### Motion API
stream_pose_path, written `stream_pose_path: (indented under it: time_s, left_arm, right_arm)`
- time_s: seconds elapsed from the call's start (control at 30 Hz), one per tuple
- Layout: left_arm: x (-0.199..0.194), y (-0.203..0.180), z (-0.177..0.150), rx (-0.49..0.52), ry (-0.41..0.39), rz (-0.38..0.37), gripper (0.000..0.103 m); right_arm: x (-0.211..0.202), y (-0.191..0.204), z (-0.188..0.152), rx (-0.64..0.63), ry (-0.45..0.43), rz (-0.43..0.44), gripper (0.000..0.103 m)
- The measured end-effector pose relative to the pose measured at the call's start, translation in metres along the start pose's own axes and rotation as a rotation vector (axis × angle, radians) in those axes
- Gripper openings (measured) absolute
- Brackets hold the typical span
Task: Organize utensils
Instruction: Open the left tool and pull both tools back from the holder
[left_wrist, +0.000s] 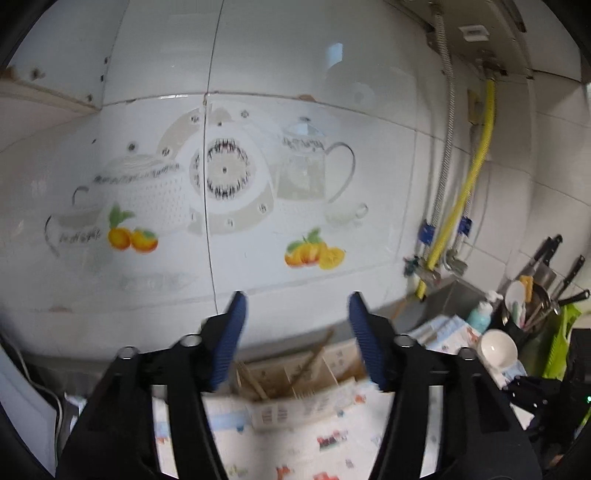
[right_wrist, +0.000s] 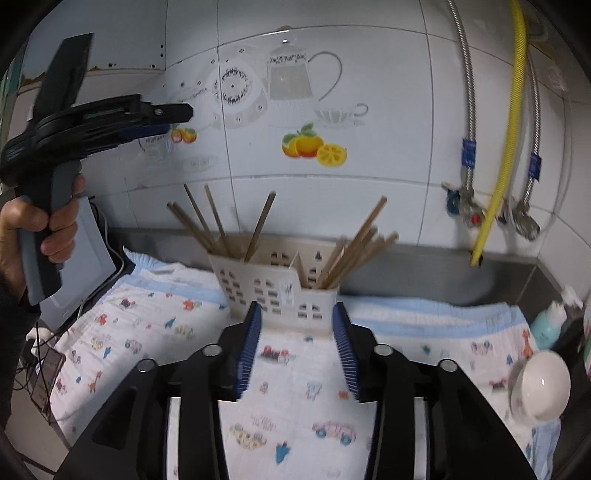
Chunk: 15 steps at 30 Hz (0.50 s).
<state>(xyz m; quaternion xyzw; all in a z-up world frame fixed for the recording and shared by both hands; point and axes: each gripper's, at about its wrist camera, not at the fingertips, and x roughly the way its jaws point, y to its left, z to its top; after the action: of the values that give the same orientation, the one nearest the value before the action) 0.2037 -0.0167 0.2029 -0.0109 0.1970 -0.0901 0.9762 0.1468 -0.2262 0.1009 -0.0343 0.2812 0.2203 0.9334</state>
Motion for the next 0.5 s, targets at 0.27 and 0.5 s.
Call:
stream_pose_path:
  time_s: [0.27, 0.5]
  left_arm:
    - [-0.048, -0.014, -0.076, 0.026, 0.035, 0.023, 0.094]
    - [-0.082, -0.01, -0.125, 0.015, 0.069, 0.078, 0.098]
  right_arm:
    - [-0.021, 0.02, -0.051, 0.013, 0.046, -0.02, 0.055]
    - [-0.035, 0.033, -0.082, 0.027, 0.059, -0.057, 0.063]
